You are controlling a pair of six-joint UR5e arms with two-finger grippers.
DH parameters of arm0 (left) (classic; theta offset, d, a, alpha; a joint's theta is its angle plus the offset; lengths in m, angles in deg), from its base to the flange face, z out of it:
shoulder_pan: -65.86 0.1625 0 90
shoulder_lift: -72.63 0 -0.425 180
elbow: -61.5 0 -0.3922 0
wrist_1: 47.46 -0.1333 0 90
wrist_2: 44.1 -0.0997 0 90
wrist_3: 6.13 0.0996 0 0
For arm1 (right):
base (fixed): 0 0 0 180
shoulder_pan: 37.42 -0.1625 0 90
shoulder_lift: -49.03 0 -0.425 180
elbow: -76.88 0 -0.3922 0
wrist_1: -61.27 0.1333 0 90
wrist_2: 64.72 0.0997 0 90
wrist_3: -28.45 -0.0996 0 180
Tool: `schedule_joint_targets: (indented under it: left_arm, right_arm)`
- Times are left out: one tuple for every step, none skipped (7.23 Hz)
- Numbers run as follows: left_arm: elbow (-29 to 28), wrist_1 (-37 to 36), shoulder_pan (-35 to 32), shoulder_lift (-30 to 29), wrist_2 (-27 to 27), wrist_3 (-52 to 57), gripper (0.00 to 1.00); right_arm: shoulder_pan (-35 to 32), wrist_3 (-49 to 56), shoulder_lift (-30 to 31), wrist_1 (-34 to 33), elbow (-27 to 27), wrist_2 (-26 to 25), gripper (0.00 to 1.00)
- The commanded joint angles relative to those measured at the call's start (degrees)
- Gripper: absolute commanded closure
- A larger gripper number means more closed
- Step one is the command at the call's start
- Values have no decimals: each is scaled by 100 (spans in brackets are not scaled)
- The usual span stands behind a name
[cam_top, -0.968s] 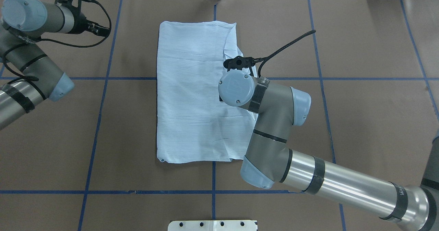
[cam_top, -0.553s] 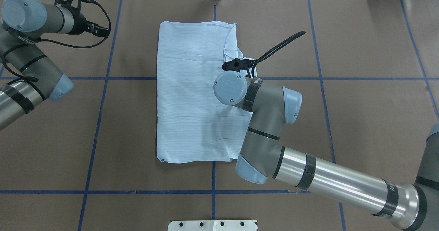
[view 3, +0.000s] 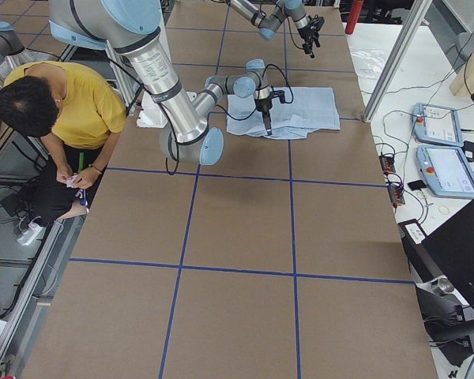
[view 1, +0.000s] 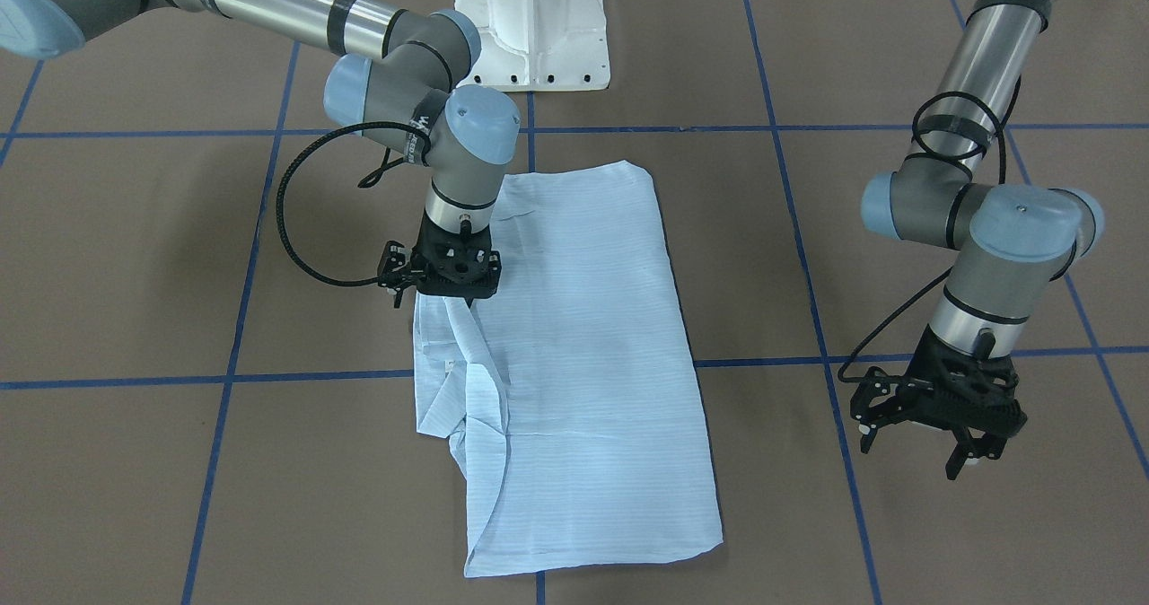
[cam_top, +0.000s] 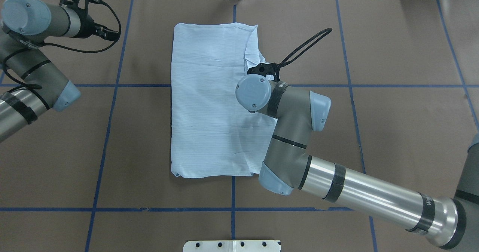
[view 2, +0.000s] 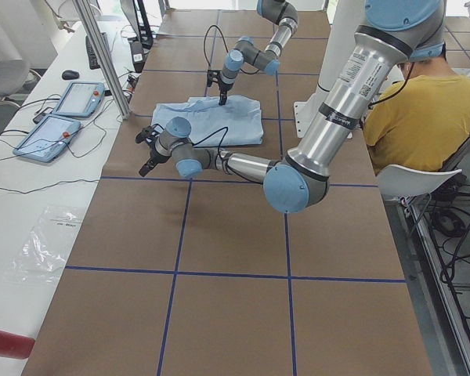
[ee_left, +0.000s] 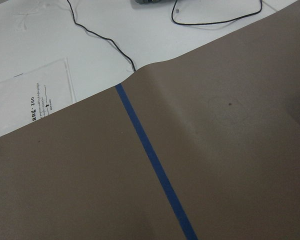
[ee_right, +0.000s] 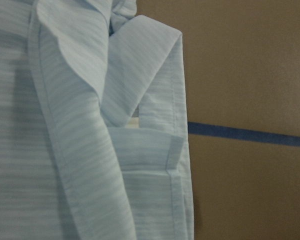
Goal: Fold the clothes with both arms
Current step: 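Withdraw the right gripper while the left gripper moves to the shirt's nearest corner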
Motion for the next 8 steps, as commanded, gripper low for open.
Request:
schedule_joint_targets:
  left_arm:
    - [16,1,0,0,-4,-7,0]
    - [34,1,0,9,-4,-16,0]
    - [112,1,18,9,48,-303,0]
    - [357,-16,96,9,553,-802,0]
    - [925,-60,271,227,863,-1503,0]
    - [1679,-208,725,542,857,-1963,0]
    - [2443,-610,1130,754,840,-2559,0]
    - [3086,-1180,1621,895,587,-2974,0]
  right_arm:
    - [-750,849,283,-388,114,297,0]
    - [-1146,1410,695,-337,384,412,0]
    - [-1438,1703,1134,-327,970,596,0]
    - [-1527,1628,1225,-327,1402,1042,0]
    - [-1546,1175,1304,-319,1903,1342,0]
    - [-1537,631,1427,108,2108,1493,0]
    - [-1528,147,1924,1121,2249,1695,0]
    - [-1450,-493,2443,2437,2277,1732,0]
